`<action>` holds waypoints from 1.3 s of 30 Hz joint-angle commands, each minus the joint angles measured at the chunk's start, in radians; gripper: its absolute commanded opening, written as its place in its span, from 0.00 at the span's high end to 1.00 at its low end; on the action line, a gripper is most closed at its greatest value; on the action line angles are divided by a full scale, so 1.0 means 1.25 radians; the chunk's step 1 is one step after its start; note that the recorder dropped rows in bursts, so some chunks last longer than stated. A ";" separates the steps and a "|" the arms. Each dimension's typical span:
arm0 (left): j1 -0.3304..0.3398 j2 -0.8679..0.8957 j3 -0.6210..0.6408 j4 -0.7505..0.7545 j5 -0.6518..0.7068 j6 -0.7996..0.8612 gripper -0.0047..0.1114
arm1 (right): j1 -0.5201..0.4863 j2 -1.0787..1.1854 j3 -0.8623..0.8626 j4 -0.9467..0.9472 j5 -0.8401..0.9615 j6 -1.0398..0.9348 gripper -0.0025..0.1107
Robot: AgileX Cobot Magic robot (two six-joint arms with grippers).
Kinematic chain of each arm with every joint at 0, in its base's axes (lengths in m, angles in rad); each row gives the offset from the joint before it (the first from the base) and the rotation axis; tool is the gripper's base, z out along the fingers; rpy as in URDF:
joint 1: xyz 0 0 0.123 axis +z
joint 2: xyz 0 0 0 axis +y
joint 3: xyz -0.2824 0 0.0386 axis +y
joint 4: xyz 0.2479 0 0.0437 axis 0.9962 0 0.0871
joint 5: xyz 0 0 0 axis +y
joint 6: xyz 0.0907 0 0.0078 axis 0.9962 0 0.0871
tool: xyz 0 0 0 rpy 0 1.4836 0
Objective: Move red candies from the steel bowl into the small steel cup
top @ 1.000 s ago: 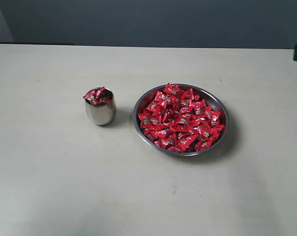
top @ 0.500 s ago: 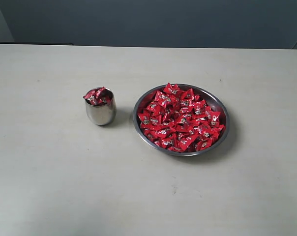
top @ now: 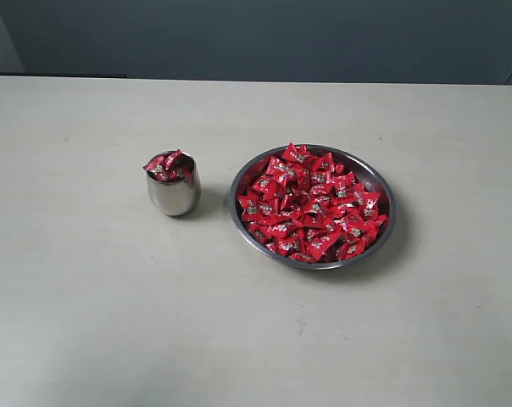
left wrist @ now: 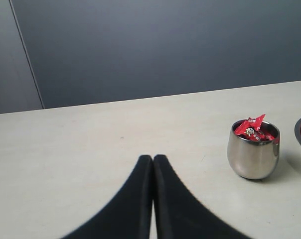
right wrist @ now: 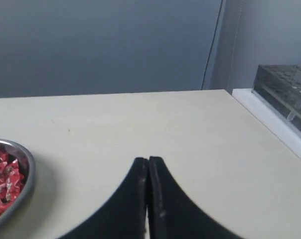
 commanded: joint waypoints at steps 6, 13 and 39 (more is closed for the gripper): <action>-0.003 -0.004 0.003 0.001 -0.004 -0.001 0.96 | -0.003 -0.012 0.047 -0.021 -0.012 -0.010 0.98; -0.003 -0.004 0.003 0.001 -0.004 -0.001 0.96 | -0.002 -0.054 0.072 -0.102 -0.009 0.085 0.98; -0.003 -0.004 0.003 0.001 -0.005 -0.001 0.96 | 0.123 -0.054 0.072 -0.224 0.030 0.201 0.98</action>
